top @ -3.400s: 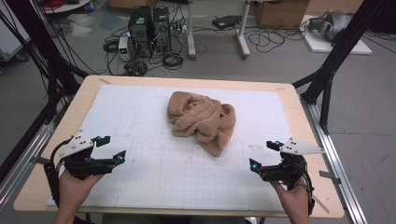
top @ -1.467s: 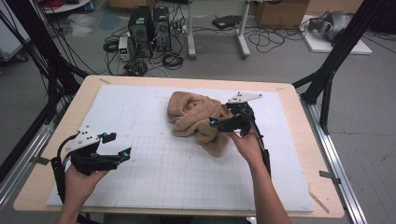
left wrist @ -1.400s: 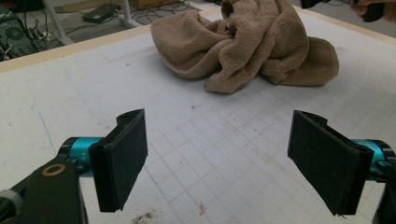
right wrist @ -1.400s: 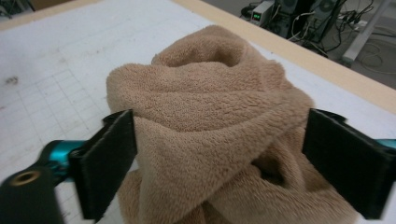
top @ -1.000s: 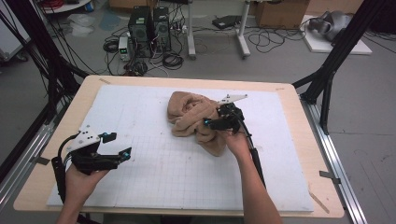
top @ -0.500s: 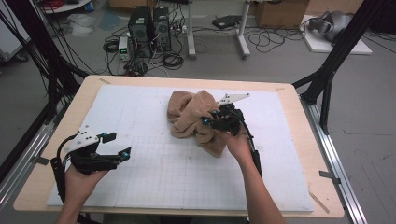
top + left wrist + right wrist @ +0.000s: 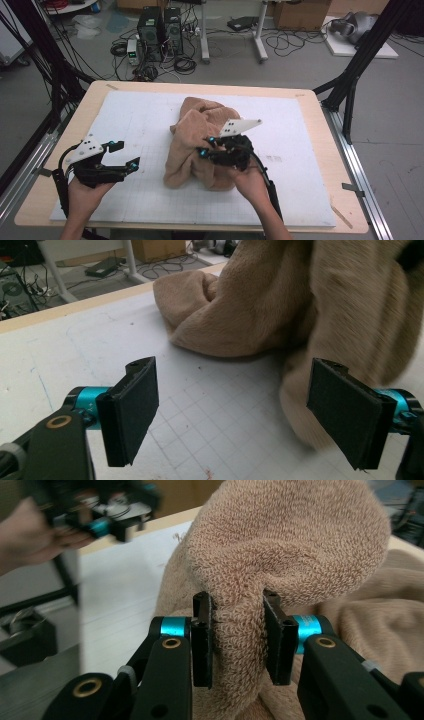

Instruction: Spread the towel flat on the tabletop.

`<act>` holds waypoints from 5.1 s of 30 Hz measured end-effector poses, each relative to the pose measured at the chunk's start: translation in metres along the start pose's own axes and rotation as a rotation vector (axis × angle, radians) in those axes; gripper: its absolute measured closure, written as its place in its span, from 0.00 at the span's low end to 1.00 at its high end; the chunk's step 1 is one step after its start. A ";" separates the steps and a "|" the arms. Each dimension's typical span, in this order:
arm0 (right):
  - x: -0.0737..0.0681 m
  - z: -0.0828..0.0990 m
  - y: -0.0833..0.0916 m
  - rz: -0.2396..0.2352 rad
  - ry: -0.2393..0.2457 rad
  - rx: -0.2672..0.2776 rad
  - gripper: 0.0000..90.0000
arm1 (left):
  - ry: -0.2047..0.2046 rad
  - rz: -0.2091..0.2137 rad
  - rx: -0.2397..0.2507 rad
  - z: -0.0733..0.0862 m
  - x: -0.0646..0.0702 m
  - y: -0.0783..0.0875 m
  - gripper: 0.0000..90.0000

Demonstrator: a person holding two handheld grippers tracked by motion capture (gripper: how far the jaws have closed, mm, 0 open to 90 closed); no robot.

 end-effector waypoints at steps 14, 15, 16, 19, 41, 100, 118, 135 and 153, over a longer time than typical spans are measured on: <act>-0.036 0.035 -0.014 -0.136 -0.012 -0.051 0.47 | -0.004 0.030 -0.016 0.000 0.002 -0.007 0.27; -0.034 0.035 -0.009 -0.137 -0.017 -0.041 0.45 | -0.005 0.034 -0.016 0.000 0.002 -0.008 0.27; -0.033 0.034 -0.005 -0.133 -0.023 -0.031 0.44 | -0.004 0.037 -0.015 -0.002 0.003 -0.009 0.27; -0.024 0.031 0.013 -0.099 -0.024 -0.002 0.43 | -0.013 0.050 -0.009 -0.006 0.006 -0.011 0.28; 0.033 0.061 0.002 0.039 -0.032 -0.097 0.41 | -0.061 0.161 -0.069 -0.018 0.030 -0.043 0.28; 0.016 0.099 0.072 -0.008 -0.075 -0.048 0.63 | -0.101 0.331 -0.144 -0.005 0.050 -0.063 0.50; -0.004 0.074 0.019 -0.090 0.001 -0.094 0.56 | -0.151 0.434 -0.229 0.003 0.079 -0.098 0.46; -0.014 0.082 0.011 -0.125 0.054 -0.115 0.88 | -0.196 0.508 -0.234 0.014 0.090 -0.088 0.94; -0.077 0.082 0.052 -0.296 0.116 -0.095 0.73 | -0.184 0.435 -0.148 -0.003 0.081 -0.061 0.62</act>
Point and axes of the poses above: each handheld gripper's, and its own axes: y roughly backward along the jaws, z roughly out of its underside, x roughly to its right, the point moved 5 cm from there along -y, roughly forward along the jaws
